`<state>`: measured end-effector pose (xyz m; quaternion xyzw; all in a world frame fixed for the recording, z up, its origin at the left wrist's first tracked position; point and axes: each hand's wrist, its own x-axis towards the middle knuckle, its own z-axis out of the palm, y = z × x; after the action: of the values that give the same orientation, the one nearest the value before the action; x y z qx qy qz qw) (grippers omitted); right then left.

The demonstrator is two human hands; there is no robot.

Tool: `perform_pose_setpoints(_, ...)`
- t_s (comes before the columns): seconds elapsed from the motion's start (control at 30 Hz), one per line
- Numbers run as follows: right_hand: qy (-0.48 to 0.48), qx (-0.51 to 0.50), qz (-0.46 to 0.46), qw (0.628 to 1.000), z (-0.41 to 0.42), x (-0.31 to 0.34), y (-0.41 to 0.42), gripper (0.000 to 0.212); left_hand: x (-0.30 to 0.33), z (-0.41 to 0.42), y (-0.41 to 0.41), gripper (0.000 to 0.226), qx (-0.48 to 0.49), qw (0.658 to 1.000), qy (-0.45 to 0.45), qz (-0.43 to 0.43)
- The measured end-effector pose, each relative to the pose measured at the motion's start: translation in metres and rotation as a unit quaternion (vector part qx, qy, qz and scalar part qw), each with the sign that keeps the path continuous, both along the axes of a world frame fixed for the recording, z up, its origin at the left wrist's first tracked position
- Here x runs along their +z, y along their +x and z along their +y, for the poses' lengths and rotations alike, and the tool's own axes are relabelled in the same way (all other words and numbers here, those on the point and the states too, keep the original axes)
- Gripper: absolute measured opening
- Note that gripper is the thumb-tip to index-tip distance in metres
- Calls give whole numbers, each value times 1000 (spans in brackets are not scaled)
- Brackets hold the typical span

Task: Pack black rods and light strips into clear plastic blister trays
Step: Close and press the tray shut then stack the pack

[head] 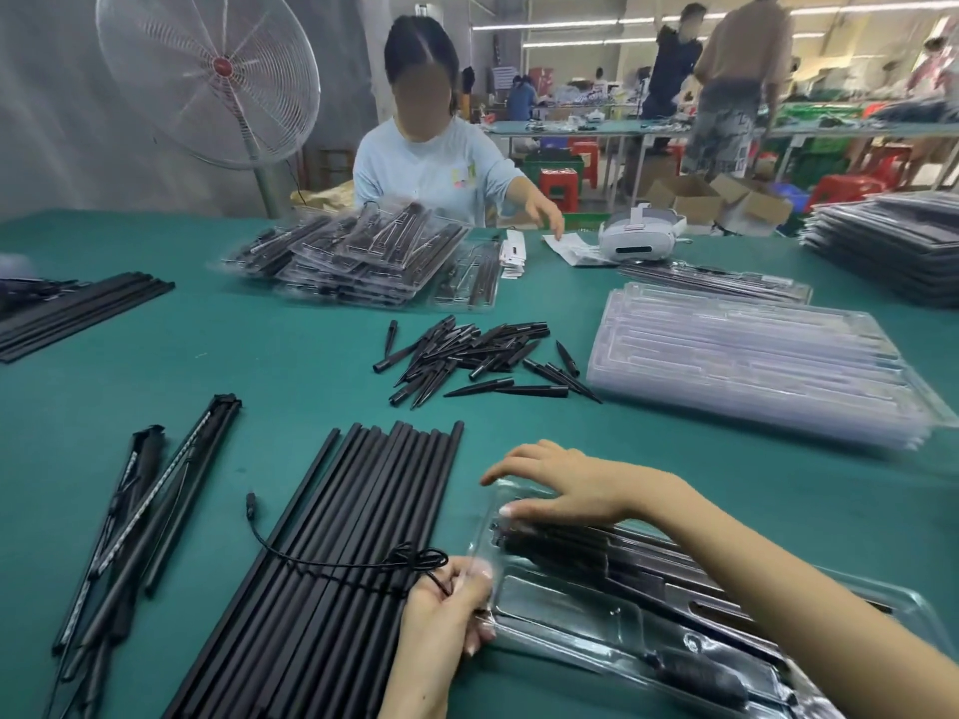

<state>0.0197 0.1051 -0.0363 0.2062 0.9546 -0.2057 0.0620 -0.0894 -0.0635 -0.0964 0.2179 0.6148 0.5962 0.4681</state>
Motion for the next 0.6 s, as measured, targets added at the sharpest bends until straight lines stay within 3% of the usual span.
perform_pose_setpoints(0.33,69,-120,158,978,-48,-22,173,24,-1,-4,3,8,17,1000,14,6)
perform_pose_setpoints(0.47,220,-87,151,960,-81,-46,200,37,-5,-3,4,6,37,999,21,18)
perform_pose_setpoints(0.6,262,-106,142,949,-91,-52,200,46,-10,-1,1,6,43,999,9,29)
